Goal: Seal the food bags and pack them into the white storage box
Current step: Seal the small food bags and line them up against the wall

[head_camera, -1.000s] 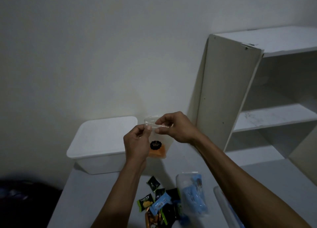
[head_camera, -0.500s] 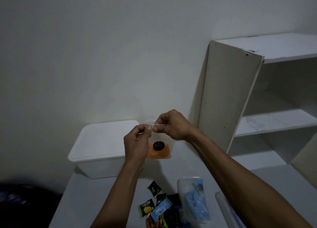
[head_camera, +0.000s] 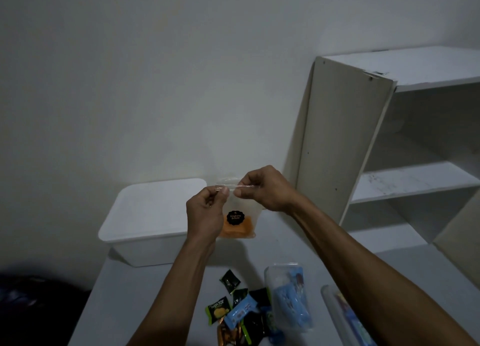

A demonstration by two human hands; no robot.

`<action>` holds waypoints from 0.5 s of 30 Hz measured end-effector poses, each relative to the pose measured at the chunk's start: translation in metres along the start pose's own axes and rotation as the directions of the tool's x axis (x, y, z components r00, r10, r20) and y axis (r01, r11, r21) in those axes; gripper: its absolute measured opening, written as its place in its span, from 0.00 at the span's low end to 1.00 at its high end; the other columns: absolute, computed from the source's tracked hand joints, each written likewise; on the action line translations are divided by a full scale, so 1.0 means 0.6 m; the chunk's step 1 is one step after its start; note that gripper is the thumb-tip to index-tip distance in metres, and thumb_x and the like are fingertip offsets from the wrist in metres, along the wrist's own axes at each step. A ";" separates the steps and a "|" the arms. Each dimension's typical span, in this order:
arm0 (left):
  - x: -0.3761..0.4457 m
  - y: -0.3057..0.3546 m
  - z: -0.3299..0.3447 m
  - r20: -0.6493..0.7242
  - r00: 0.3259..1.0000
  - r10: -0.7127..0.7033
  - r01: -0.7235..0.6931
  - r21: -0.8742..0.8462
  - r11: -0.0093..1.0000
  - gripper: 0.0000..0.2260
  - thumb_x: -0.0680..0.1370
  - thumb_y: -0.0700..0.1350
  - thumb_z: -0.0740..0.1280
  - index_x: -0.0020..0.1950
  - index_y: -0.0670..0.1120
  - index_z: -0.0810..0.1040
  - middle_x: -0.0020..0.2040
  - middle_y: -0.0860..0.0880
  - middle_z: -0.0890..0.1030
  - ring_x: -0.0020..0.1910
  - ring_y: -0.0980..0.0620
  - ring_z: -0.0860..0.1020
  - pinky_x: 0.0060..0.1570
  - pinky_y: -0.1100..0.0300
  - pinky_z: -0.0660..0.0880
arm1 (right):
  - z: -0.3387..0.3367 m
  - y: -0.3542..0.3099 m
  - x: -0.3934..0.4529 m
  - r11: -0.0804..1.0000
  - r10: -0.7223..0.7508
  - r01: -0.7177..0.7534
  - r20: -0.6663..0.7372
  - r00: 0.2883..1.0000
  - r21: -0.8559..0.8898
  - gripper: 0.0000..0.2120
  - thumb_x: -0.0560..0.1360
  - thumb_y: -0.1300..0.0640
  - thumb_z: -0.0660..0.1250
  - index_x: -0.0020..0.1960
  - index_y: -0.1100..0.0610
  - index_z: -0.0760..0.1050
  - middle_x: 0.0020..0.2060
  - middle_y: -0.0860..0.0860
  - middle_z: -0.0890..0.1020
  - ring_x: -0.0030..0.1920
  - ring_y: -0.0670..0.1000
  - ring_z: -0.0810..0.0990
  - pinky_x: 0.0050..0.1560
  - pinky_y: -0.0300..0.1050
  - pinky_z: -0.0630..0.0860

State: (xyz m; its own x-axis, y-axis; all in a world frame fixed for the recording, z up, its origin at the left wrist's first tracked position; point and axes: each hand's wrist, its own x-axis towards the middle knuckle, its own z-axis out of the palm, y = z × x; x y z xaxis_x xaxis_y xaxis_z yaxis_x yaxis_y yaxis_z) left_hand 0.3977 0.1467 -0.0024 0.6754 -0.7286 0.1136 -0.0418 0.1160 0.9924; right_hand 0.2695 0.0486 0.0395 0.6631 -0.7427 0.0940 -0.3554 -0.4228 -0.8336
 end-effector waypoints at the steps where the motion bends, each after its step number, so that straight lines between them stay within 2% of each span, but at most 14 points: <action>1: 0.001 0.000 0.000 -0.011 1.000 -0.002 0.002 -0.011 1.000 0.03 0.77 0.43 0.71 0.42 0.49 0.82 0.38 0.51 0.82 0.38 0.58 0.78 0.44 0.59 0.75 | -0.001 0.005 0.001 0.999 0.015 -0.015 -0.002 1.000 0.039 0.05 0.73 0.53 0.75 0.41 0.53 0.83 0.36 0.45 0.84 0.41 0.45 0.81 0.42 0.41 0.77; 4: 0.002 -0.003 0.001 -0.029 0.999 -0.019 0.018 -0.044 0.999 0.04 0.77 0.42 0.70 0.43 0.48 0.82 0.38 0.52 0.82 0.36 0.61 0.78 0.43 0.61 0.73 | -0.001 0.014 0.001 0.994 0.037 -0.033 -0.034 0.999 0.106 0.04 0.73 0.55 0.76 0.41 0.54 0.83 0.37 0.46 0.84 0.44 0.48 0.82 0.48 0.47 0.80; 7: 0.002 -0.007 0.004 -0.023 0.999 -0.038 0.036 -0.045 0.998 0.04 0.77 0.43 0.70 0.42 0.49 0.82 0.38 0.51 0.81 0.38 0.57 0.78 0.43 0.60 0.72 | 0.004 0.013 -0.002 0.994 0.036 -0.030 -0.055 0.998 0.108 0.04 0.74 0.56 0.75 0.41 0.55 0.82 0.35 0.46 0.82 0.40 0.46 0.80 0.42 0.42 0.76; 12: 0.008 -0.006 -0.002 -0.042 0.997 -0.069 0.066 -0.067 0.996 0.05 0.78 0.43 0.69 0.42 0.49 0.82 0.40 0.50 0.82 0.41 0.55 0.78 0.45 0.58 0.74 | 0.002 0.020 -0.004 0.986 0.045 -0.033 -0.069 0.997 0.163 0.05 0.73 0.55 0.75 0.44 0.56 0.83 0.37 0.45 0.84 0.43 0.46 0.82 0.45 0.41 0.77; 15: 0.011 -0.007 -0.007 -0.045 0.996 -0.076 0.072 -0.080 0.994 0.04 0.77 0.43 0.70 0.43 0.49 0.82 0.40 0.49 0.82 0.41 0.54 0.78 0.45 0.58 0.73 | -0.003 0.030 -0.004 0.978 0.081 -0.064 -0.077 0.994 0.200 0.05 0.74 0.55 0.74 0.44 0.57 0.83 0.40 0.49 0.84 0.43 0.47 0.82 0.45 0.43 0.78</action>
State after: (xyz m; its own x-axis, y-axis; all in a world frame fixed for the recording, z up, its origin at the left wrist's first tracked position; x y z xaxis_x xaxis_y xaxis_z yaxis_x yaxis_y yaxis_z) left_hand 0.4053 0.1444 -0.0060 0.7093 -0.7040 0.0360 0.0660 0.1171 0.9909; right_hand 0.2600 0.0419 0.0254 0.5798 -0.8120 0.0678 -0.2584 -0.2622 -0.9298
